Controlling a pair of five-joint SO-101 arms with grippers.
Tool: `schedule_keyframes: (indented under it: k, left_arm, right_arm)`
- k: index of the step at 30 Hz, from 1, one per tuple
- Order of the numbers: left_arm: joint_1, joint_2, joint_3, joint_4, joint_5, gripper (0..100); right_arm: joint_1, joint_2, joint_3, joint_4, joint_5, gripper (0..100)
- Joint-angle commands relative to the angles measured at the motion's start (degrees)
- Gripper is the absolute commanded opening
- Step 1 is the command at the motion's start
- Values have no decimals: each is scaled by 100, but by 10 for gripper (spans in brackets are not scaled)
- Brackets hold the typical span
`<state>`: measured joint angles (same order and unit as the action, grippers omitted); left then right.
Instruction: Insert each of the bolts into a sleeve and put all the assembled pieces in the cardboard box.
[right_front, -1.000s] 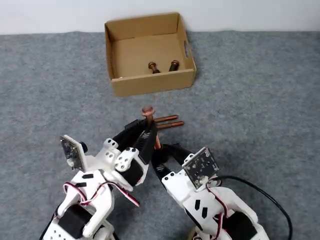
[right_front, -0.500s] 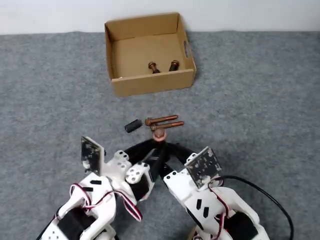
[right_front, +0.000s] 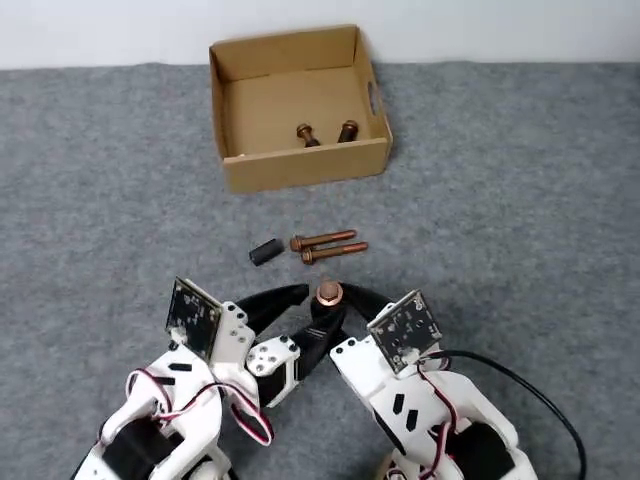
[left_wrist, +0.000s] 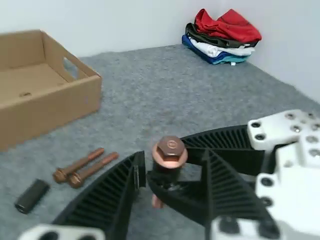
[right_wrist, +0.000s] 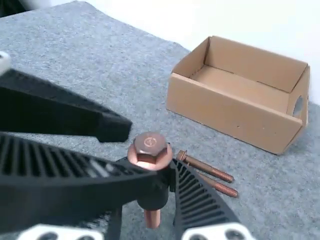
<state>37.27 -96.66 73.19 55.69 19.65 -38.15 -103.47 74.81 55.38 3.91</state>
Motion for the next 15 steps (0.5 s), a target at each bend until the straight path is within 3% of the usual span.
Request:
schedule_keyframes:
  k: [1,6,10,12,15]
  left_arm:
    - [-220,53,-426,343,-352,199]
    - [-818,44,-760,448,-360,193]
    - [-1442,44,-734,413,-360,73]
    - [-1767,44,-629,325,-360,0]
    - [-2338,44,-198,105,-378,6]
  right_arm:
    - [75,-31,-44,-119,44,8]
    - [426,-31,0,-110,35,8]
    - [1429,-31,62,-119,9,8]
    - [1947,-31,44,-127,-290,8]
    - [2615,13,0,-31,-1081,8]
